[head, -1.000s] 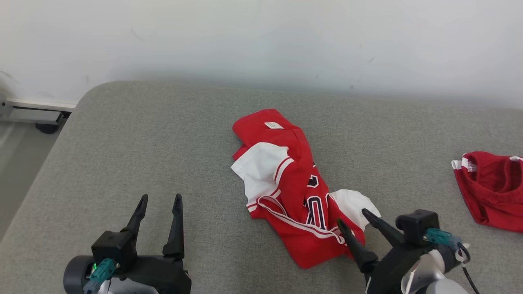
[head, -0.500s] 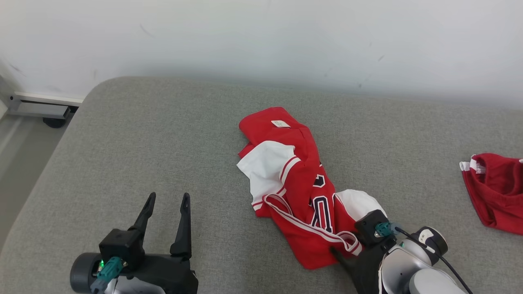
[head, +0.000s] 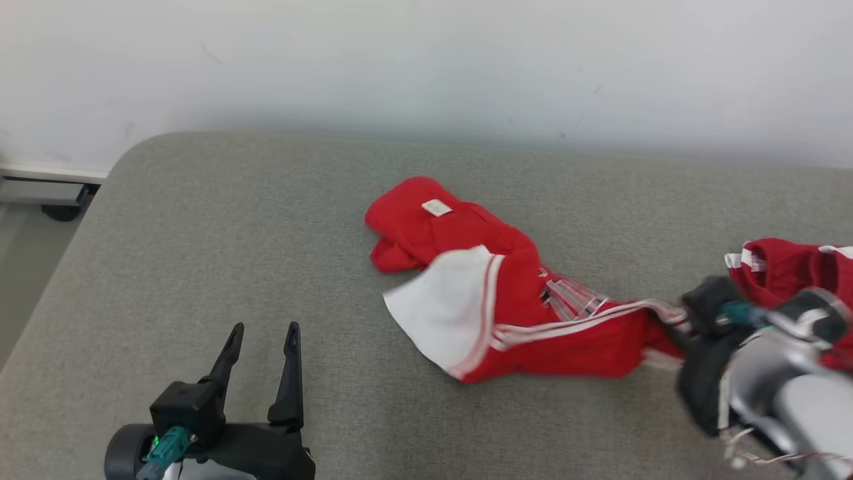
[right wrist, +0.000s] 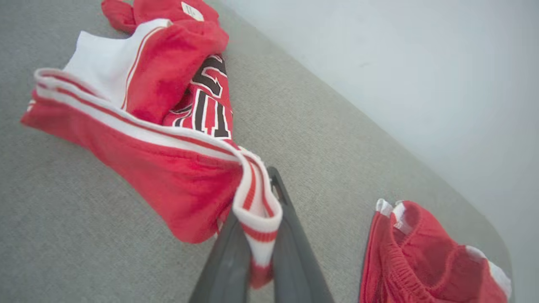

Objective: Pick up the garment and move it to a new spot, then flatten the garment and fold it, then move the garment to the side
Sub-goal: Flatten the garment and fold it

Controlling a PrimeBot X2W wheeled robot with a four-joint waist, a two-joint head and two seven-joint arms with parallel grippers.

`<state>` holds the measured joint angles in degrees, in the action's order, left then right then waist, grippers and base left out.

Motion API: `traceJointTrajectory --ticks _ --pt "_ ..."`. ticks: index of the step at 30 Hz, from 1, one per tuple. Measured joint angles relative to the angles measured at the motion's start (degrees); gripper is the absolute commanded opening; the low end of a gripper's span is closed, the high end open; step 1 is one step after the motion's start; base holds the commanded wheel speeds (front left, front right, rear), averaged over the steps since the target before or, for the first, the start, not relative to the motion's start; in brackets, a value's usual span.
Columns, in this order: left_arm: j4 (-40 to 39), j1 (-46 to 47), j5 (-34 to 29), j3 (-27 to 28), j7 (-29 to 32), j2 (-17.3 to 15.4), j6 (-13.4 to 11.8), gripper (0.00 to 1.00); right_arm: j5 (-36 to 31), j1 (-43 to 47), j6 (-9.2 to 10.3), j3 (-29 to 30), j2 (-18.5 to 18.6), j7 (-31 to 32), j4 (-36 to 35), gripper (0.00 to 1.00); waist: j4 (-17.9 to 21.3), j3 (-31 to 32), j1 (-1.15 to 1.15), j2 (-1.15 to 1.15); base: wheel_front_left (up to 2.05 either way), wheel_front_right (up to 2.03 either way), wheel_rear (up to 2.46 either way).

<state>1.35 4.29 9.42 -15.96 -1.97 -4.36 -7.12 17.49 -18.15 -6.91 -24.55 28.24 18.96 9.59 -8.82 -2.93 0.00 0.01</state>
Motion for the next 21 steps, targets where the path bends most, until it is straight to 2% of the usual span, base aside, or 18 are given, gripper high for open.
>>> traceJointTrajectory --ticks 3,6,13,14,15,16,19,21 --pt "-0.11 0.0 0.0 0.02 0.02 0.05 0.0 1.0 -0.03 -0.01 -0.15 2.36 4.07 -2.09 -1.02 0.0 0.9 0.04 0.0 0.0 0.0 0.0 0.0" --pt "-0.14 0.0 0.0 -0.09 0.26 0.12 0.0 1.0 0.07 0.2 -0.15 4.07 5.9 -3.02 -1.03 0.0 1.71 0.06 0.0 0.0 0.0 0.0 0.0" --pt "-0.15 0.05 0.0 -1.21 0.89 0.34 0.0 1.0 1.69 4.35 -0.16 4.19 5.56 -3.27 1.89 0.0 2.27 -0.14 0.0 0.0 0.0 0.0 0.0" --pt "-0.18 0.04 0.0 -1.19 0.96 0.34 0.0 1.0 1.92 4.49 -0.16 4.2 5.32 -3.24 2.05 0.22 2.29 -0.2 0.0 0.0 0.0 0.0 0.0" --pt "-0.3 0.02 0.0 -1.08 0.97 0.34 0.0 1.0 2.26 4.47 -0.15 4.24 5.02 -2.97 2.16 0.72 2.35 -0.27 0.0 0.0 0.0 0.0 0.0" --pt "-0.35 0.02 0.0 -0.92 1.0 0.33 0.0 1.0 2.65 4.43 -0.15 4.3 4.65 -2.82 2.11 1.0 2.47 -0.36 0.0 0.0 0.0 0.0 0.0" --pt "-0.27 0.08 0.0 -0.86 1.22 0.33 0.0 1.0 4.14 4.44 -0.15 5.52 4.15 -2.88 0.81 1.0 2.83 -0.61 0.0 0.0 0.0 0.0 0.0" --pt "-0.21 0.14 0.0 -0.86 1.29 0.35 0.0 1.0 7.93 4.49 -0.15 7.84 3.12 -3.67 -2.02 1.0 2.98 -0.62 0.0 0.0 0.0 0.0 0.0"
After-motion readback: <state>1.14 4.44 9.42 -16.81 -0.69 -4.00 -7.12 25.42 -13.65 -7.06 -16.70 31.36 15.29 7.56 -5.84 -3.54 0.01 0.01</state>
